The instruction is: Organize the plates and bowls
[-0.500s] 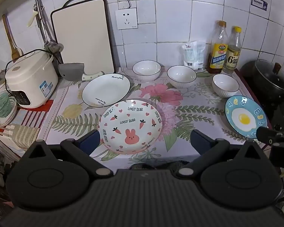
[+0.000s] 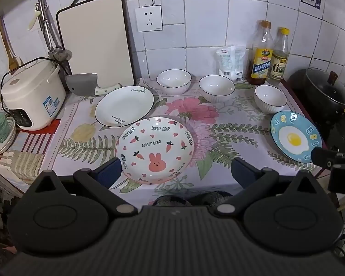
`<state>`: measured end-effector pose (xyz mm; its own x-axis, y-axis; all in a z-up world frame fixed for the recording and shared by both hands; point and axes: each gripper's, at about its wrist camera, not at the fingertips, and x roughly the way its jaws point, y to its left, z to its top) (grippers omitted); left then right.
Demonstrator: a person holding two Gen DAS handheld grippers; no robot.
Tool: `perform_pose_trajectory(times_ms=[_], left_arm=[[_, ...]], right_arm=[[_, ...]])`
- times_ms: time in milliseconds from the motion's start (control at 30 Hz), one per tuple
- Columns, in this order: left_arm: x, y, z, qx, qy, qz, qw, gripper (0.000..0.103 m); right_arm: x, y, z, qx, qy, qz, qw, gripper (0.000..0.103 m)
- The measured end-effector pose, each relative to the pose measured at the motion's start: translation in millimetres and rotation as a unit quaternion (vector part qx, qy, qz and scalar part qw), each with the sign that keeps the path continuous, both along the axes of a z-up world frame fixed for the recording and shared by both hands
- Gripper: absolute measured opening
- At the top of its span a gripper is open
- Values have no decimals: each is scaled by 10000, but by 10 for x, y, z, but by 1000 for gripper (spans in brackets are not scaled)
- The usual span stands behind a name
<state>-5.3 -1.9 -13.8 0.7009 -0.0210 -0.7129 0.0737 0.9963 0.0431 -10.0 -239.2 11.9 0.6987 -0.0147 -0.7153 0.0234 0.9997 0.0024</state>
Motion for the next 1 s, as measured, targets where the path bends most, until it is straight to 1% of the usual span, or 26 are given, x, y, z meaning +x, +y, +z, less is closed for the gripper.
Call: perform_pose_trajectory(times_ms=[67, 400, 500, 667, 1000], left_arm=[[31, 4, -4, 13, 43, -59, 10000, 103], [22, 2, -31, -13, 87, -47, 10000, 103], [29, 38, -40, -128, 40, -63, 9999, 103], [43, 71, -51, -280, 133, -67, 9995, 103], [59, 79, -77, -244, 219, -40, 9995, 103]], right_arm=[[-2, 7, -1, -8, 6, -3, 10000, 103], [4, -49, -29, 22, -17, -47, 10000, 103], [24, -63, -36, -28, 6, -59, 10000, 103], [42, -56, -67, -124, 31, -54, 9999, 103], [50, -62, -74, -75, -11, -16, 10000, 103]])
